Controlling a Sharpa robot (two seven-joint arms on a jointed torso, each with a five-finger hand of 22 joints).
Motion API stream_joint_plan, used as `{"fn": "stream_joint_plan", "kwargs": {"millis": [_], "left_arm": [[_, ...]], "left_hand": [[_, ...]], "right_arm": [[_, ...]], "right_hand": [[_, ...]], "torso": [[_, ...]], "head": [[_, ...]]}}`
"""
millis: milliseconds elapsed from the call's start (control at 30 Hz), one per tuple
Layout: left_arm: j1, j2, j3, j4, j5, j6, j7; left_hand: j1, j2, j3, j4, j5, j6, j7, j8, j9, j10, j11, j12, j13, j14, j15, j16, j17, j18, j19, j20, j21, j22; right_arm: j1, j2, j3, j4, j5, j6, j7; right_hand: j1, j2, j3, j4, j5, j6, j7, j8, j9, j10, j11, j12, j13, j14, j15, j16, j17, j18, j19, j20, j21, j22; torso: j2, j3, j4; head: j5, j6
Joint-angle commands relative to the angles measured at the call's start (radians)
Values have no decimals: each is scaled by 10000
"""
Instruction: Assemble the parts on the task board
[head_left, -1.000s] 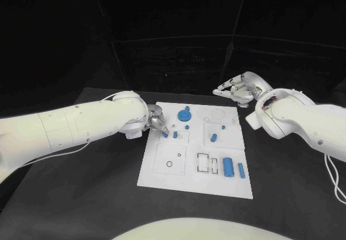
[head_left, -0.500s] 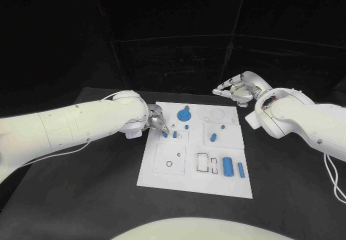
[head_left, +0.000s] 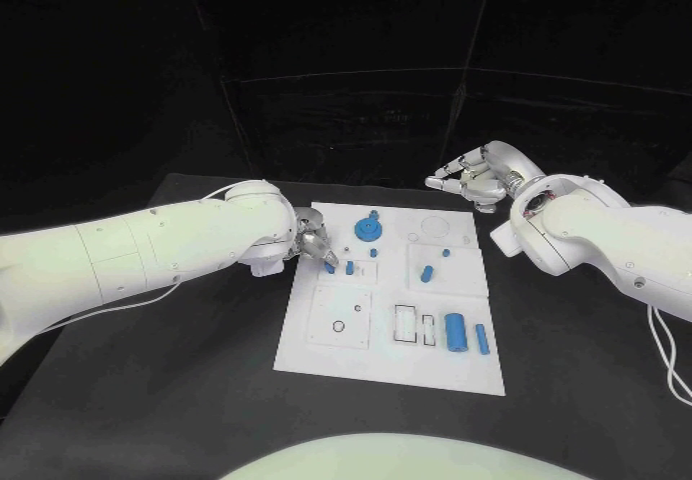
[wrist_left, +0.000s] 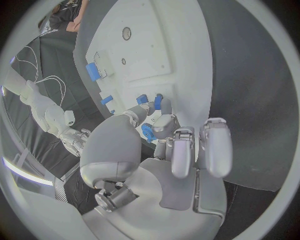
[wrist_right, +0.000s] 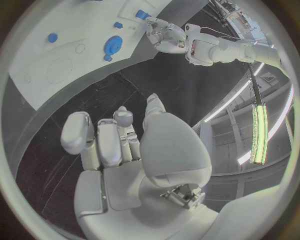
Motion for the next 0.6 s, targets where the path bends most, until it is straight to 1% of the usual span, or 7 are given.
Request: {"fn": "stream_joint_plan", "kwargs": {"millis": [33, 333, 600], "left_arm": [[-46, 12, -31, 54, -8, 119, -48], [-46, 7, -31, 83, -8, 122, -45], [-46, 6, -31, 74, -9, 137, -78]], "left_hand": [[55, 116, 10, -77, 32, 79, 8, -61, -11, 90, -17, 73, 29, 1022, -63, 31, 2634, -157, 417, -44, 68, 607], [125, 157, 56, -116, 42, 118, -4, -68, -28, 126, -27, 120, 91, 1022, -68, 31, 2634, -157, 417, -49, 69, 610], [92, 181, 48, -80, 31, 174, 1, -68, -43, 166, -24, 167, 152, 1022, -69, 31, 2634, -161, 423, -53, 83, 631]], "right_arm": [[21, 1, 7, 9, 7, 41, 89], [21, 1, 7, 8, 7, 43, 90], [20, 0, 6, 8, 7, 42, 90]], "right_hand": [[-11, 119, -52, 20, 27, -71, -22, 57, 11, -31, -13, 43, -11, 260, -1, -20, -10, 85, -47, 2, -49, -10], [-11, 119, -52, 20, 27, -71, -22, 57, 11, -31, -13, 43, -11, 260, -1, -20, -10, 85, -47, 2, -49, -10], [-11, 119, -52, 20, 27, -71, -22, 57, 11, -31, -13, 43, -11, 260, -1, -20, -10, 85, -47, 2, -49, -10]], "torso": [[0, 3, 3], [3, 0, 5], [2, 5, -4]], "head": [[0, -19], [2, -19], [10, -26]]}}
